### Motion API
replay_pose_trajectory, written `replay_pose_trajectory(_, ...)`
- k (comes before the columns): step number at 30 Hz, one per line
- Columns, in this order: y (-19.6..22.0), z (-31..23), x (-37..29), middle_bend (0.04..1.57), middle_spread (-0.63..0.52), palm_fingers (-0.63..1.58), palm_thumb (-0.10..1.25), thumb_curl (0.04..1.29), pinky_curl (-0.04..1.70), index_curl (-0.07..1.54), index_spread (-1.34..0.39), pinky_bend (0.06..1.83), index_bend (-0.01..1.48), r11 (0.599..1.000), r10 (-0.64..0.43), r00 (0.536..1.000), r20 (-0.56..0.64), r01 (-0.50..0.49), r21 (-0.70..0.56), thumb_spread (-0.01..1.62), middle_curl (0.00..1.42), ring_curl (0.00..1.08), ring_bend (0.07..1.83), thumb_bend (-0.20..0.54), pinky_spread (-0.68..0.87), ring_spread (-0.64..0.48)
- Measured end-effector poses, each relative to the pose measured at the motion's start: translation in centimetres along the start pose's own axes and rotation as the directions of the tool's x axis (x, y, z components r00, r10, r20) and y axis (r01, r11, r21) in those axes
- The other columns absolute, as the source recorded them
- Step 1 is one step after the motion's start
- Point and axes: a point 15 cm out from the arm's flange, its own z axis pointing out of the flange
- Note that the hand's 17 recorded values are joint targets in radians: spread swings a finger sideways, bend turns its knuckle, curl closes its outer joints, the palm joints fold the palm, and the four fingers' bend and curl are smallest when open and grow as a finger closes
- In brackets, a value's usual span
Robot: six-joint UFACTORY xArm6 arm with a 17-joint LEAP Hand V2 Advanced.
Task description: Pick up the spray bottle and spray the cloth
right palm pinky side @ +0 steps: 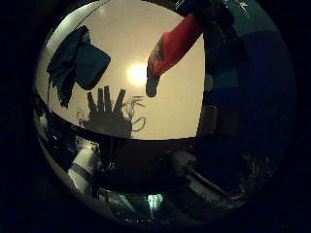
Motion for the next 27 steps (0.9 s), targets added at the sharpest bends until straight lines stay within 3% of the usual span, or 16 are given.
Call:
replay_pose_trajectory(6,-1.2,-2.5,0.4,0.19,0.02,0.27,0.66,0.34,0.23,0.33,-0.39,0.49,0.18,0.999,0.006,1.0,-0.019,-0.005,0.048,1.06,0.31,0.22,0.38,-0.023,0.39,0.18)
replay_pose_trajectory(14,-1.4,-4.8,2.5,0.2,0.03,0.27,0.58,0.32,0.24,0.31,-0.36,0.52,0.16,0.976,0.15,0.988,0.026,-0.152,0.157,1.08,0.31,0.22,0.4,-0.027,0.4,0.2)
replay_pose_trajectory(27,-0.2,-9.1,10.5,0.22,0.04,0.25,0.53,0.32,0.24,0.28,-0.32,0.59,0.16,0.857,0.353,0.922,0.161,-0.388,0.34,1.08,0.34,0.22,0.44,-0.025,0.42,0.2)
